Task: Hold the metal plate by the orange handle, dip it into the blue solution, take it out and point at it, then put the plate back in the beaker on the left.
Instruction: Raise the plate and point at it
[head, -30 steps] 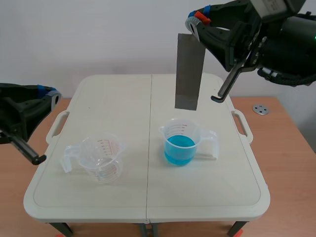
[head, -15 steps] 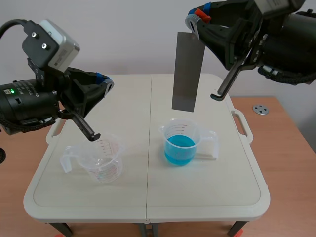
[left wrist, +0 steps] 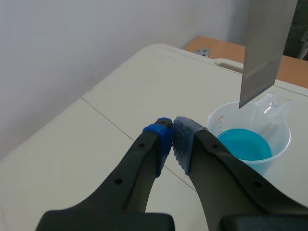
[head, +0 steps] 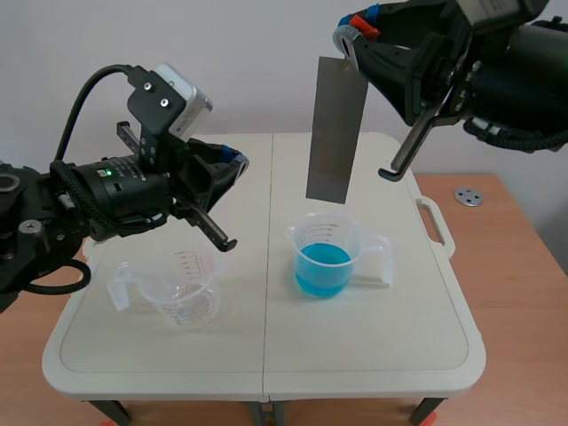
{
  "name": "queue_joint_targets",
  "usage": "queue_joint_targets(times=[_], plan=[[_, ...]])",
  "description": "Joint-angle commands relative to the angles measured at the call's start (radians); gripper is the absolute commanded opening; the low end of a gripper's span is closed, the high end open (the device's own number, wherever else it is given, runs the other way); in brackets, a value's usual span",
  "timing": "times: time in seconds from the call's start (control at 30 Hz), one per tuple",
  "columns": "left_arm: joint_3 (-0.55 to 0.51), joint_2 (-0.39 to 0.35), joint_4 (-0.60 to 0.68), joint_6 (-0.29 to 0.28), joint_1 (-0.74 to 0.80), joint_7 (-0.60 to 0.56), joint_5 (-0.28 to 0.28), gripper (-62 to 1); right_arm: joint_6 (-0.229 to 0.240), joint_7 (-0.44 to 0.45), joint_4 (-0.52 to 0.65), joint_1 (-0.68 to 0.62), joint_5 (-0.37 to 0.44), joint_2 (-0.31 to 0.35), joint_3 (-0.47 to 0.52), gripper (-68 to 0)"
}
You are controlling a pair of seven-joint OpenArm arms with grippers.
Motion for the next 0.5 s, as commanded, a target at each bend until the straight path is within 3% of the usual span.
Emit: queue_joint_targets(times=[0.0,0.3,0.47], plan=[[0.002,0.017,-0.009,0.003,-0.021,-0.011,0.005,-56.1,0.006,0.011,0.023,0.009,0.014,0.006,0.008,-66.4],[0.027,0.060,-0.079,-0.004,-0.068,-0.018,0.024,-56.1,0.006,0.011,0.023,0.009,0.016,0.005,0.008,-66.4],[0.027,0.062,-0.079,-0.066,-0.068,-0.018,0.034,-56.1,0.006,0.011,0.023,0.009,0.016,0.005,0.008,-66.4]])
